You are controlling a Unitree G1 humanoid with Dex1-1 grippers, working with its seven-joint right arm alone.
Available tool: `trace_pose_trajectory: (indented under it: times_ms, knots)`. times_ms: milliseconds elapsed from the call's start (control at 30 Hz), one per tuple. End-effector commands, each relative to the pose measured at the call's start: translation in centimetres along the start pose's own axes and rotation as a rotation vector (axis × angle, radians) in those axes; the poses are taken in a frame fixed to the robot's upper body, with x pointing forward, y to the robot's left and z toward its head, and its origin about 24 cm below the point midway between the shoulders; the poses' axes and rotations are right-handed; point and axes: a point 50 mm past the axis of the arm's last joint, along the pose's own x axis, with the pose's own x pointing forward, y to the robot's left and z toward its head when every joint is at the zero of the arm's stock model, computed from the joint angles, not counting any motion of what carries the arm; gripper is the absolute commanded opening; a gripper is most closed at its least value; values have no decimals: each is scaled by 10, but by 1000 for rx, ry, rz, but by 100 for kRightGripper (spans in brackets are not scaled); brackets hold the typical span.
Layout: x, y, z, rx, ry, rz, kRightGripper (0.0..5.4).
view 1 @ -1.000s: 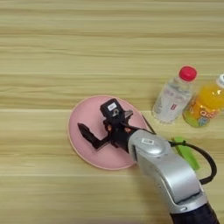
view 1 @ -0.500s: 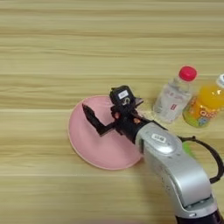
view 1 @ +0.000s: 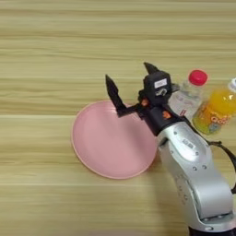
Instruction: Move the objects on the table
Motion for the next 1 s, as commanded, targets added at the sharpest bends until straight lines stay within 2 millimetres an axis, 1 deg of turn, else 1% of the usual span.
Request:
trace_pose_trajectory:
  times_ms: [33,400,567,667,800,1000]
  knots:
    - [0,-16,27,-68,-171,-98,538]
    - [-14,-65,37,-156,-228,-315,538]
    - [-21,-83,30,-175,-196,-371,538]
    - [-22,-87,23,-167,-168,-368,538]
    - [-21,-84,11,-129,-120,-326,538]
    - [-20,-85,4,-87,-88,-310,538]
